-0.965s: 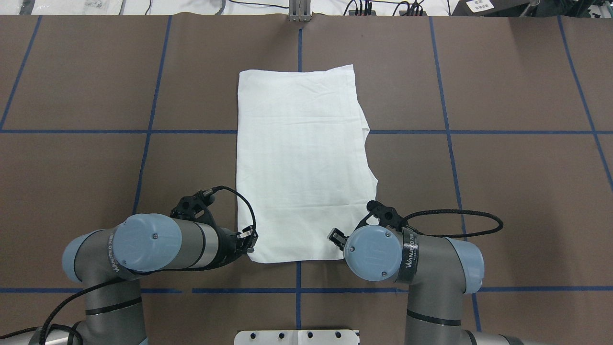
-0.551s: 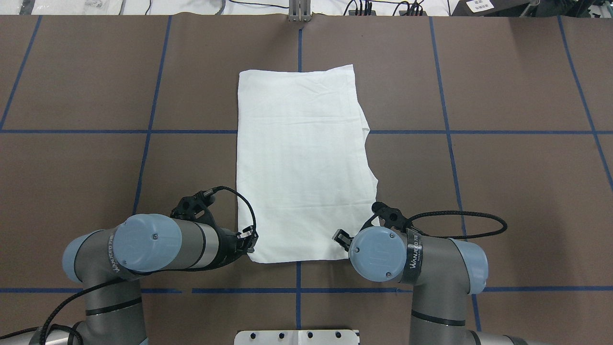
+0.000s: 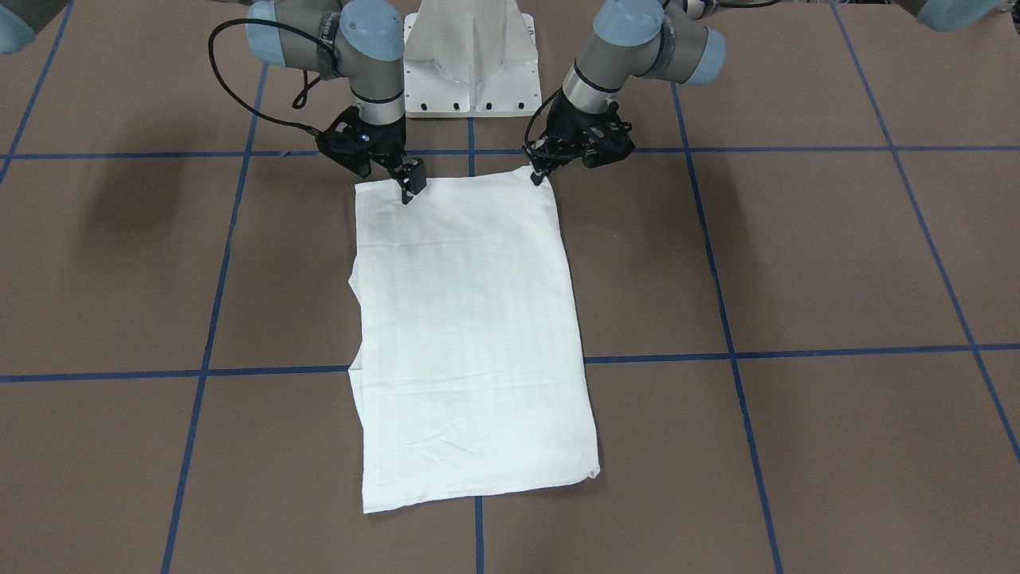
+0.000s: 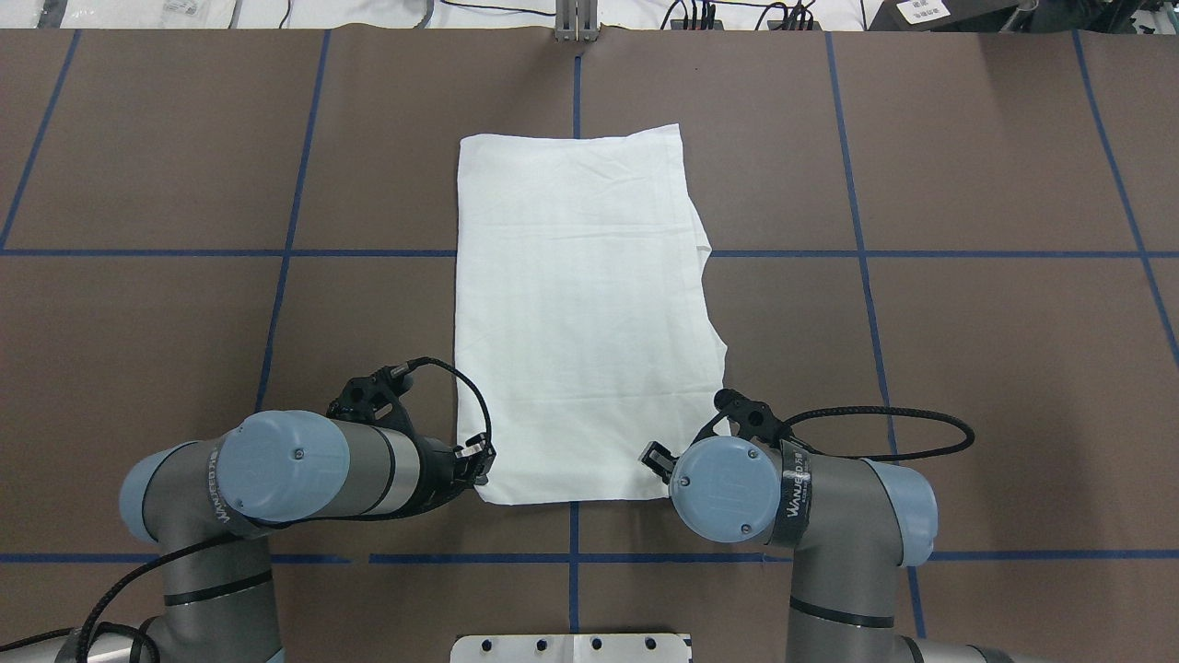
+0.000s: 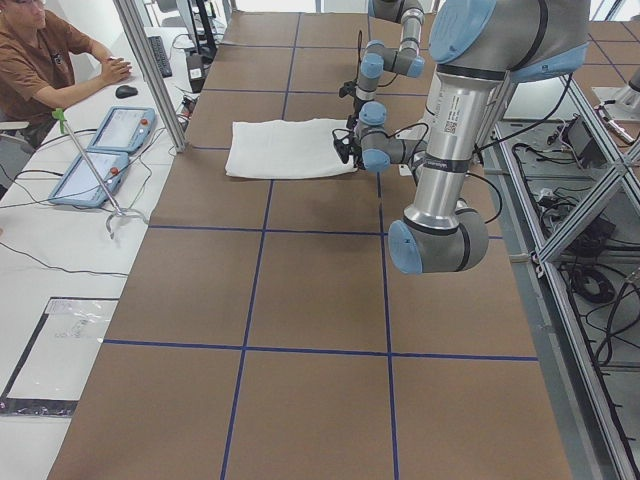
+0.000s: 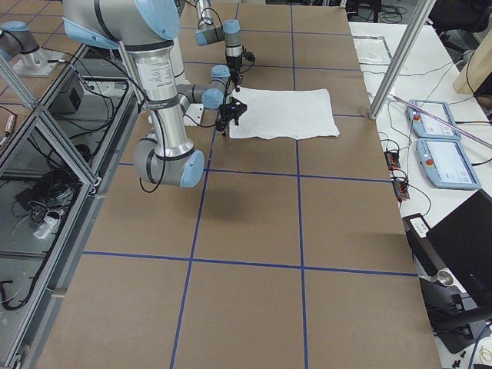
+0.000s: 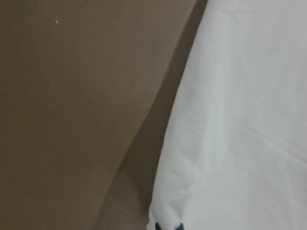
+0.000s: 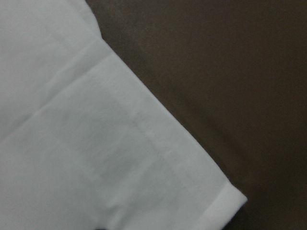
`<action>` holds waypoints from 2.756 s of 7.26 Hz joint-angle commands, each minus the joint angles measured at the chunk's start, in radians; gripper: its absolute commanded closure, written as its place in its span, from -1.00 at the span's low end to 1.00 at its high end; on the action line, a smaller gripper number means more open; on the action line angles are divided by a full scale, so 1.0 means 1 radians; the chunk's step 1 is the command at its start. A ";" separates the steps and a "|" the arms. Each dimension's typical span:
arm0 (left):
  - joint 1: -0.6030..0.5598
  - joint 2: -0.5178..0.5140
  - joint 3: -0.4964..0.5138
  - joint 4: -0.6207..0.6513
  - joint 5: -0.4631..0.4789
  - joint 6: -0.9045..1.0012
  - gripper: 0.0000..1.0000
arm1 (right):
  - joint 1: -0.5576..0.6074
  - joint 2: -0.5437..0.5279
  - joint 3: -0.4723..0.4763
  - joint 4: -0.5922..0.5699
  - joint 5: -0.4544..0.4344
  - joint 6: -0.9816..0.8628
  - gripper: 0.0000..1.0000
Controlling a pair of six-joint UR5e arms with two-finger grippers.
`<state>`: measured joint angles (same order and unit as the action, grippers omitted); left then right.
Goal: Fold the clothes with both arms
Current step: 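Grasp the nearest shirt corners with the left and right grippers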
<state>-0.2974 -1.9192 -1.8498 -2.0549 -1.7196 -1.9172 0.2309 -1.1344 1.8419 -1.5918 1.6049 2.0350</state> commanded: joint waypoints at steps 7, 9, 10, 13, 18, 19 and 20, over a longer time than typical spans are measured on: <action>0.001 0.000 0.004 -0.001 0.000 0.001 1.00 | 0.002 0.019 0.002 -0.008 0.003 -0.006 0.98; 0.001 -0.001 0.006 -0.001 0.000 0.001 1.00 | 0.004 0.019 0.003 -0.008 0.003 -0.005 1.00; 0.001 0.000 0.007 -0.001 0.000 0.001 1.00 | 0.004 0.019 0.003 -0.008 0.003 -0.006 1.00; 0.001 -0.001 0.009 -0.001 0.002 0.001 1.00 | 0.005 0.021 0.008 -0.007 0.003 -0.006 1.00; 0.001 -0.001 0.007 -0.001 0.002 0.001 1.00 | 0.007 0.028 0.010 -0.008 0.003 -0.004 1.00; 0.001 -0.001 0.007 -0.001 0.002 0.001 1.00 | 0.008 0.038 0.011 -0.008 0.003 -0.004 1.00; 0.000 -0.001 0.003 -0.001 0.002 0.001 1.00 | 0.016 0.038 0.029 -0.011 0.004 -0.004 1.00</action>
<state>-0.2963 -1.9202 -1.8435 -2.0555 -1.7181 -1.9159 0.2407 -1.1005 1.8564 -1.6005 1.6079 2.0309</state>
